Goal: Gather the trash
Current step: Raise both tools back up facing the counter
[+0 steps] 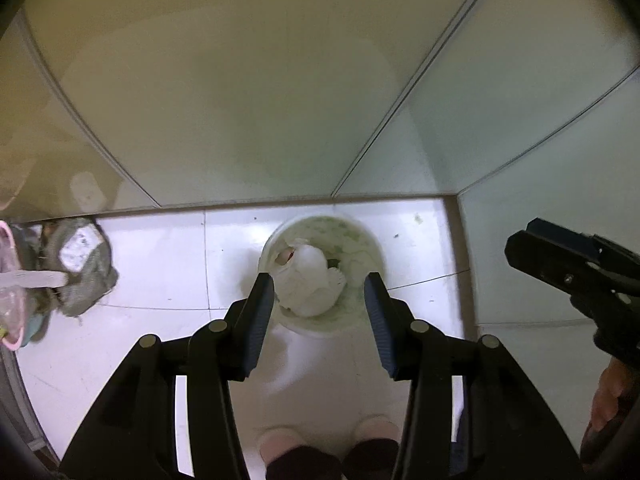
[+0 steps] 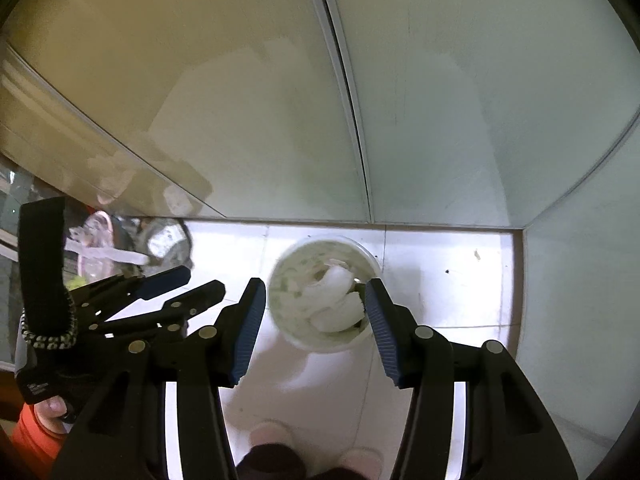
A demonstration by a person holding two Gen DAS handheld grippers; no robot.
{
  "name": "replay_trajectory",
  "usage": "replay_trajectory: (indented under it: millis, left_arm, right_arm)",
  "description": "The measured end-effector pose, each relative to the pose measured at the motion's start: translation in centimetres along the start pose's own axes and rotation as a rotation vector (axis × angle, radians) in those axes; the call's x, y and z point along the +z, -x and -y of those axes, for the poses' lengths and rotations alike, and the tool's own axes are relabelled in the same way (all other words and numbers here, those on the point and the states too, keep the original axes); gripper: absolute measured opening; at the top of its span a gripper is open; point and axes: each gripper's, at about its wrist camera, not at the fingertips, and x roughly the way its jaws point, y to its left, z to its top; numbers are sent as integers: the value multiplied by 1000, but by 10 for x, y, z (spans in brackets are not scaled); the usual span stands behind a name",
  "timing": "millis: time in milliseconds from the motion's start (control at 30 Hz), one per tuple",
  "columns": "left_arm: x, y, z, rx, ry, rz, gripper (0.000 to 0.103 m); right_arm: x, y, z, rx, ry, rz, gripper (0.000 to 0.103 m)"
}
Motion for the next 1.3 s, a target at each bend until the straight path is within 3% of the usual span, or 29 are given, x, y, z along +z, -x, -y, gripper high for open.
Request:
replay_trajectory:
  millis: [233, 400, 567, 733, 900, 967, 1033, 1067, 1100, 1167, 1233, 1300]
  left_arm:
    - [38, 159, 22, 7, 34, 91, 45]
    - [65, 277, 42, 26, 8, 188, 45]
    - [89, 401, 58, 9, -19, 338, 45]
    - [104, 496, 65, 4, -61, 498, 45]
    - [106, 564, 55, -10, -78, 621, 46]
    - [103, 581, 57, -2, -88, 658, 51]
    - [103, 596, 60, 14, -106, 686, 55]
    - [105, 601, 61, 21, -116, 698, 57]
    - [107, 605, 63, 27, -122, 708, 64]
    - [109, 614, 63, 33, -127, 730, 76]
    - [116, 616, 65, 52, -117, 758, 94]
    - [125, 615, 68, 67, -107, 781, 95]
  right_arm:
    - [42, 140, -44, 5, 1, 58, 48]
    - [72, 254, -76, -4, 18, 156, 48]
    - [89, 360, -112, -47, 49, 295, 49]
    - [91, 425, -138, -79, 56, 413, 50]
    - [88, 465, -163, -111, 72, 513, 50]
    - [87, 481, -170, -135, 78, 556, 51]
    - [91, 495, -175, -147, 79, 582, 55]
    - [92, 501, -178, -153, 77, 597, 64]
    - [94, 506, -179, -160, 73, 617, 73]
    - [99, 513, -179, -177, 64, 663, 80]
    - [103, 519, -179, -184, 63, 690, 82]
    - [113, 520, -175, -188, 63, 708, 85]
